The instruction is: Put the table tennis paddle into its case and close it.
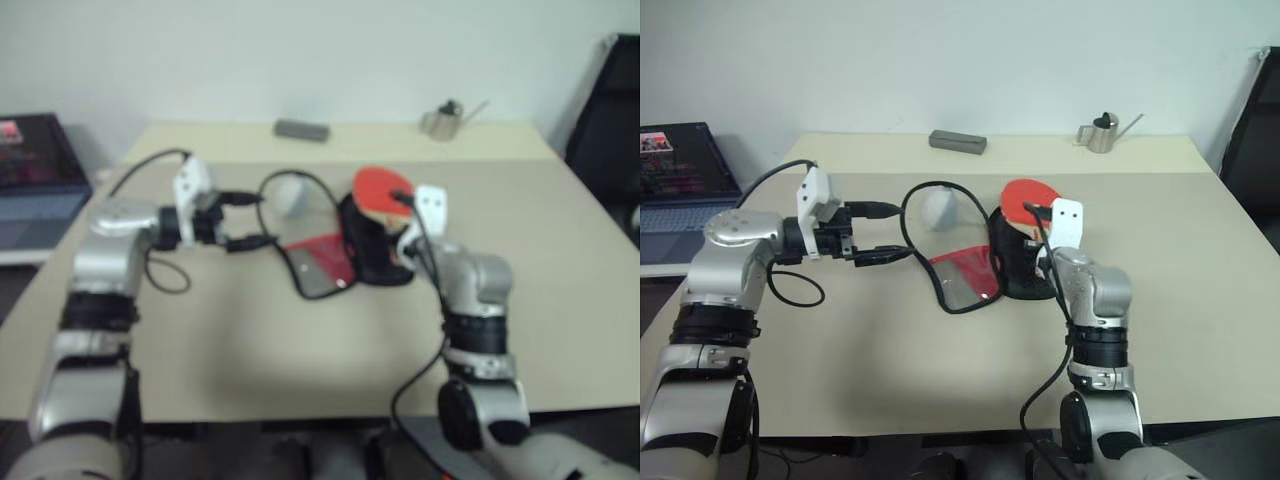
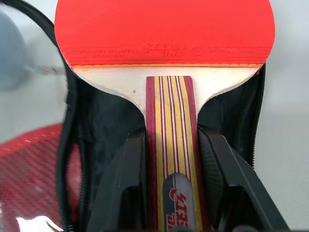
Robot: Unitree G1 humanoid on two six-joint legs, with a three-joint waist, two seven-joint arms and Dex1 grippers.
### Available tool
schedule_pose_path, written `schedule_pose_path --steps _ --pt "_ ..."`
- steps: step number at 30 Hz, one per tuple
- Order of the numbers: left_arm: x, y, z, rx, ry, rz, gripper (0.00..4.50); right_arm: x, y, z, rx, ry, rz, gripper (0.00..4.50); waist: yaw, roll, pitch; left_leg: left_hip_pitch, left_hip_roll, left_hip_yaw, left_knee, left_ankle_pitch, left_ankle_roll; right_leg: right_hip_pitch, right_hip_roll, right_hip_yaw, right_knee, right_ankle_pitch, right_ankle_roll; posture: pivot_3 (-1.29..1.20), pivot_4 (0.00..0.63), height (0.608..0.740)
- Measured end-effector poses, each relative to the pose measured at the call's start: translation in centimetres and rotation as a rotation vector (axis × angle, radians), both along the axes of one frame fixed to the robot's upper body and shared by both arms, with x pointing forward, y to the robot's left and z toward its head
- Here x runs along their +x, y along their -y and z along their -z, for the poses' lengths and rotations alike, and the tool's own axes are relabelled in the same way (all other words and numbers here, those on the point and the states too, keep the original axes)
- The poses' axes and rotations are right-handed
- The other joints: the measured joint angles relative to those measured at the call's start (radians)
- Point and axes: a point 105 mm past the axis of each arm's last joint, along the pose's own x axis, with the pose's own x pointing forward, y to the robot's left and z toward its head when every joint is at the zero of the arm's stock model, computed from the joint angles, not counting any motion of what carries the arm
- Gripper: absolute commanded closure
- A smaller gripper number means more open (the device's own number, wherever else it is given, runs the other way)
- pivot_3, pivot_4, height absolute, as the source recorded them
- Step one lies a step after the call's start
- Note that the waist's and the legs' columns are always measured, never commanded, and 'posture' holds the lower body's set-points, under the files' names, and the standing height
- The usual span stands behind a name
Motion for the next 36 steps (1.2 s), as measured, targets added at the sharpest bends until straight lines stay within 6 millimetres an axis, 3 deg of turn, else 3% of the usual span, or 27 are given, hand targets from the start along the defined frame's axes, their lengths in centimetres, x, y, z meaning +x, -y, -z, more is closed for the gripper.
schedule_pose_path --steps 6,12,26,32,36 --pt "0.1 -0.1 0.0 -0.003 0.005 -0.014 0.0 0.1 -0.8 2.0 -0.04 -0.03 -0.01 3.38 -0.001 0.0 0.0 0.0 0.0 0.0 0.0 0.0 0.0 0.0 0.0 0.0 0.0 0.0 0.0 0.0 0.15 0.74" --pt "0.1 -0.1 -0.1 -0.003 0.007 -0.014 0.0 0.2 -1.7 2.3 -0.044 -0.02 -0.019 3.38 -0.001 0.0 0.0 0.0 0.0 0.0 0.0 0.0 0.0 0.0 0.0 0.0 0.0 0.0 0.0 0.0 0.15 0.74" --pt "0.1 0.0 -0.1 -0.002 0.011 -0.012 0.0 0.2 -1.7 2.7 -0.062 -0.017 -0.011 3.38 -0.001 0.0 0.0 0.0 0.0 0.0 0.0 0.0 0.0 0.0 0.0 0.0 0.0 0.0 0.0 0.0 0.15 0.74" --pt "0.1 0.0 -0.1 -0.002 0.011 -0.012 0.0 0.0 -1.7 3.2 -0.055 -0.028 -0.012 1.39 -0.001 0.0 0.0 0.0 0.0 0.0 0.0 0.0 0.0 0.0 0.0 0.0 0.0 0.0 0.0 0.0 0.15 0.74" --pt "0.1 0.0 -0.1 -0.002 0.012 -0.011 0.0 -0.1 -1.7 2.2 -0.047 0.005 -0.01 0.03 -0.001 0.0 0.0 0.0 0.0 0.0 0.0 0.0 0.0 0.0 0.0 0.0 0.0 0.0 0.0 0.0 0.15 0.74"
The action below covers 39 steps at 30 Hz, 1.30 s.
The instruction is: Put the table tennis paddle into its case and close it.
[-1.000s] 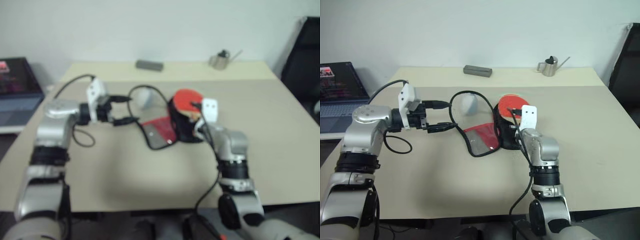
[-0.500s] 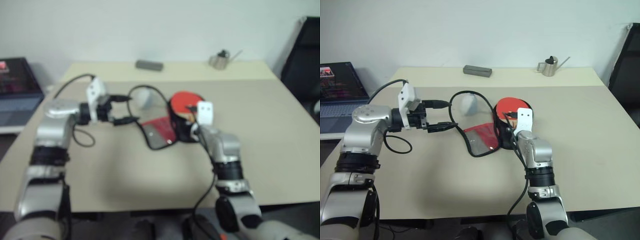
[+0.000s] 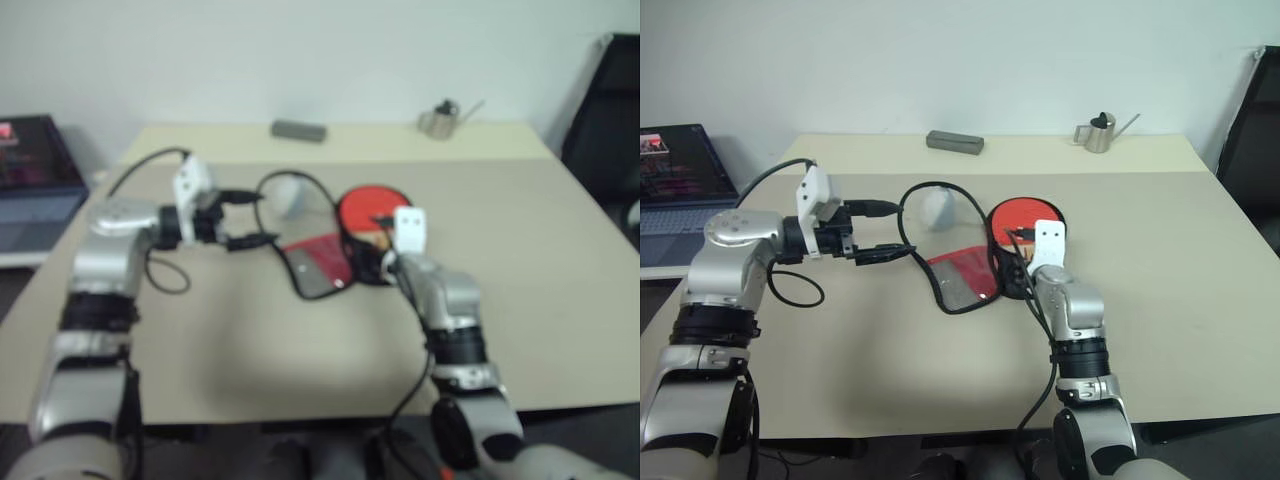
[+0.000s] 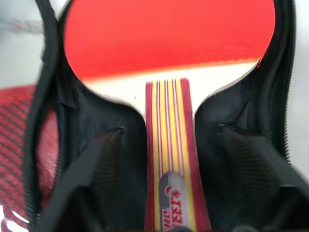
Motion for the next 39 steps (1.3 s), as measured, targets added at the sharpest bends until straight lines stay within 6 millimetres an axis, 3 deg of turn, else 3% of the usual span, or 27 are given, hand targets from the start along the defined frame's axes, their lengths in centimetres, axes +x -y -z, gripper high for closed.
schedule_pose_path --steps 7,10,14,17,22,27,33,39 --pt "0.0 0.0 0.0 0.0 0.001 0.0 0.0 -0.7 -1.0 -3.0 0.01 0.093 -0.081 0.03 0.0 0.0 0.0 0.0 0.0 0.0 0.0 0.0 0.0 0.0 0.0 0.0 0.0 0.0 0.0 0.0 0.15 0.74" --pt "0.1 -0.1 -0.1 -0.004 0.006 -0.011 0.0 -1.5 -1.4 -5.9 0.002 0.173 -0.222 0.03 0.001 0.0 0.0 0.0 0.0 0.0 0.0 0.0 0.0 0.0 0.0 0.0 -0.001 0.0 0.0 0.0 0.15 0.74" --pt "0.4 -0.8 0.1 -0.012 0.008 -0.064 0.0 -2.3 0.1 -8.4 -0.036 0.262 -0.334 0.03 0.002 0.0 0.0 0.0 0.0 -0.001 0.0 0.0 0.0 0.002 0.0 -0.001 -0.002 0.0 0.0 0.0 0.15 0.74" --pt "1.0 -2.0 0.8 -0.007 -0.002 -0.13 0.0 -2.7 1.7 -8.9 -0.052 0.282 -0.372 0.03 0.003 0.0 0.0 0.0 0.0 -0.001 0.0 0.0 0.0 0.002 0.0 -0.002 -0.002 0.0 0.0 0.0 0.15 0.74" --pt "2.0 -3.3 1.5 0.004 0.005 -0.221 0.0 -3.4 2.4 -8.8 -0.049 0.281 -0.431 0.03 0.003 0.0 0.0 0.0 0.0 -0.001 0.0 0.0 0.0 0.002 0.0 -0.002 -0.002 0.0 0.0 0.0 0.15 0.74" --pt "3.3 -5.3 2.8 -0.009 -0.007 -0.367 0.0 -3.6 4.2 -8.5 -0.052 0.276 -0.4 0.03 0.006 0.0 0.0 0.0 0.0 -0.001 0.0 0.0 0.0 0.002 -0.001 -0.002 -0.002 0.0 0.0 0.0 0.15 0.74" --pt "3.1 -5.5 3.5 0.021 -0.014 -0.337 0.0 -5.0 3.7 -8.5 -0.01 0.285 -0.485 0.03 0.005 0.0 0.0 0.0 0.0 -0.001 0.0 0.0 0.0 0.002 -0.001 -0.001 -0.002 0.0 0.0 0.0 0.15 0.74" --pt "3.6 -7.4 7.1 0.152 -0.079 -0.435 0.0 -6.5 3.6 -8.3 0.002 0.257 -0.58 0.03 0.009 -0.001 0.0 0.0 0.0 -0.001 0.0 0.0 0.0 0.002 -0.001 -0.002 -0.002 0.0 0.0 0.0 0.15 0.74"
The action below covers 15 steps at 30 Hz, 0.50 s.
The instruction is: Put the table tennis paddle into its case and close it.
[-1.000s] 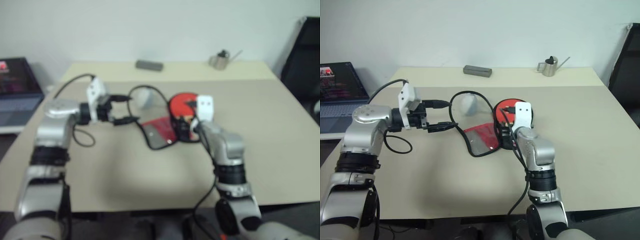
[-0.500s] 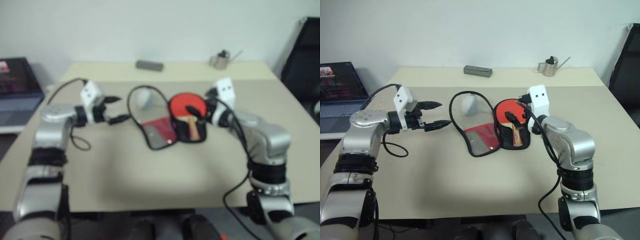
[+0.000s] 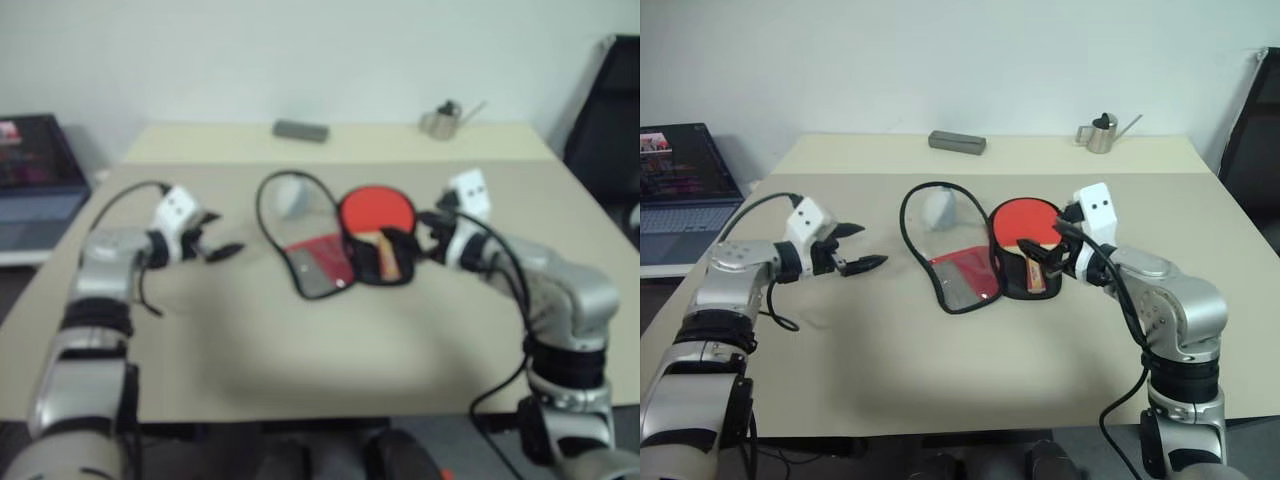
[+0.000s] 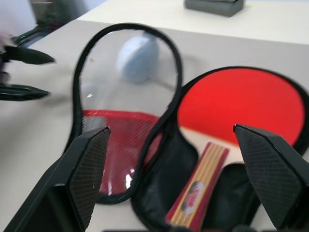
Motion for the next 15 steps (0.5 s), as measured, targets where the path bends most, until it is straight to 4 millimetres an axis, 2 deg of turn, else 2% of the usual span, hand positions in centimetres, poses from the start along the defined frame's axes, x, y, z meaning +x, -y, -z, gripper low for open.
schedule_pose_path --steps 4,9,15 --pt "1.0 0.8 0.6 0.018 0.01 -0.021 0.0 -0.7 0.4 0.0 -0.025 -0.002 -0.048 0.03 0.009 0.0 0.0 0.0 0.0 0.0 0.0 0.0 0.0 0.001 0.0 0.0 -0.001 0.0 0.0 0.0 0.15 0.74" --pt "1.9 3.0 1.4 -0.003 0.017 -0.005 0.0 -0.6 2.1 0.1 -0.082 0.01 -0.006 0.03 0.019 0.0 0.0 0.0 -0.001 0.0 0.0 0.0 0.0 0.001 0.0 0.0 -0.002 0.0 0.0 0.0 0.15 0.74" --pt "2.5 5.7 2.4 -0.009 0.003 0.044 0.0 -0.8 4.2 1.7 -0.178 -0.003 0.021 0.03 0.018 -0.001 0.0 -0.001 -0.001 0.0 0.0 0.0 0.0 0.001 0.0 0.0 -0.002 0.0 0.0 0.0 0.15 0.74"
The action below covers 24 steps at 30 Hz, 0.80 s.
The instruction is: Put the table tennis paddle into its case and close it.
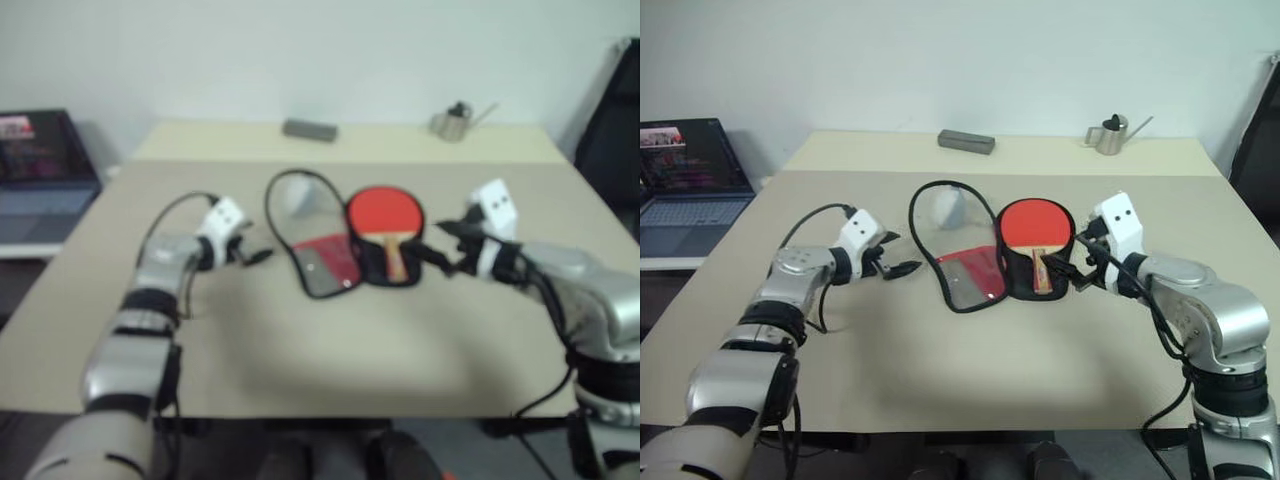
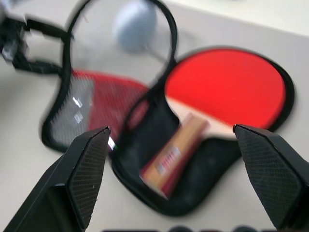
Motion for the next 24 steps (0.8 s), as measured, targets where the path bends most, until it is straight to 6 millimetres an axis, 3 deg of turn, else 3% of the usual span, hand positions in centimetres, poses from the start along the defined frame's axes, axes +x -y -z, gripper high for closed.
schedule_pose_path --steps 9,15,24 --pt "1.0 1.9 -1.1 -0.018 0.03 0.014 0.0 -0.8 1.9 0.8 -0.035 -0.018 0.003 0.03 0.001 0.0 0.0 0.0 0.0 0.0 0.0 0.0 0.0 0.0 0.001 0.0 0.0 0.0 0.0 0.0 0.15 0.74" --pt "1.2 2.6 -2.2 -0.02 0.057 0.047 0.0 -3.2 0.7 0.4 0.031 -0.029 -0.175 0.03 0.0 -0.001 0.0 0.0 0.0 0.0 0.0 0.0 0.0 0.001 0.001 0.0 -0.001 0.0 0.0 0.0 0.15 0.74" --pt "1.4 3.8 -2.3 -0.022 0.045 0.076 0.0 -3.8 0.5 -0.8 0.004 0.031 -0.255 0.03 0.003 -0.001 0.001 0.0 0.0 0.0 0.001 0.0 0.0 0.001 0.001 0.0 -0.001 0.0 0.0 0.0 0.15 0.74"
